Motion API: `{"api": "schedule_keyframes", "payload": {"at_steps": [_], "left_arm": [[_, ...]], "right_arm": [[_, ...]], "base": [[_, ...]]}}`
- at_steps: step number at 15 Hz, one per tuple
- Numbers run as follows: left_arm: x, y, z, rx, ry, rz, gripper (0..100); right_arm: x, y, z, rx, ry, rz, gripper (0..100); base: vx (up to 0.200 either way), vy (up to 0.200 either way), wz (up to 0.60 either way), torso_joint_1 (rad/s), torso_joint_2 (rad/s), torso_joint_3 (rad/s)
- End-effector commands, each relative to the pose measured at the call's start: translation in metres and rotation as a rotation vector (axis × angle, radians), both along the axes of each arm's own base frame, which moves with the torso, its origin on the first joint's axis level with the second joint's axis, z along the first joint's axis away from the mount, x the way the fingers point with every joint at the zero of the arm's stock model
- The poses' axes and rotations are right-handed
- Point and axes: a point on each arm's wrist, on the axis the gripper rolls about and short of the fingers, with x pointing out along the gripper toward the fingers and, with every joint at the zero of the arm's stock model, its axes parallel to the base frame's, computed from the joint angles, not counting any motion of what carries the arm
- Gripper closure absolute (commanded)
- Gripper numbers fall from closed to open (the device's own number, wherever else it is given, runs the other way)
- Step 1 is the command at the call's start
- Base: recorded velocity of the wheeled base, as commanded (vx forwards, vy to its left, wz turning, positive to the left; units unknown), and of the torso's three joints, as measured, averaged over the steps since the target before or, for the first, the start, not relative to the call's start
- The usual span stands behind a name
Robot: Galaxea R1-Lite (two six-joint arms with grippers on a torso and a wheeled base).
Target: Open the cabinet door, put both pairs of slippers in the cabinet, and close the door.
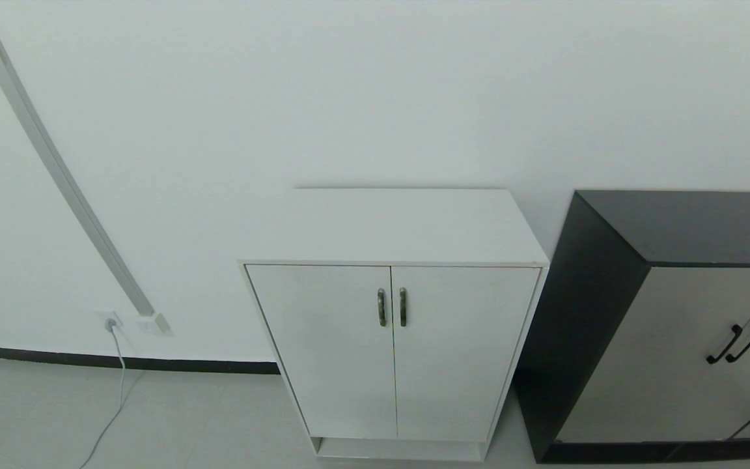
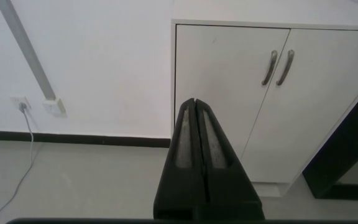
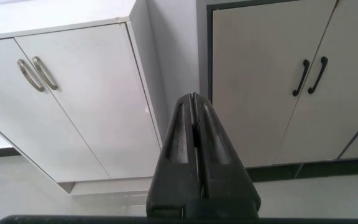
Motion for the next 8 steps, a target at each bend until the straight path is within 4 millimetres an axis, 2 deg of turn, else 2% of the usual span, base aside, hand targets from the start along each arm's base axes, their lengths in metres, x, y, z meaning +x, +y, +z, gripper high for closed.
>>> {"api": "schedule_keyframes", "payload": {"at_steps": [1,8], "left_arm": [[0.0000,0.0000,0.0000,0.000,-0.001,0.001,100],[0.0000,0.0000,0.0000,0.000,-0.001,0.001,100]], "right_arm": [[0.0001,0.0000,0.0000,-0.002,0.002,0.002,100],[0.0002,0.0002,0.0001,-0.011,0.001,0.009,100]], "base": [[0.000,0.000,0.00,0.000,0.00,0.000],[0.000,0.000,0.00,0.000,0.00,0.000]]}}
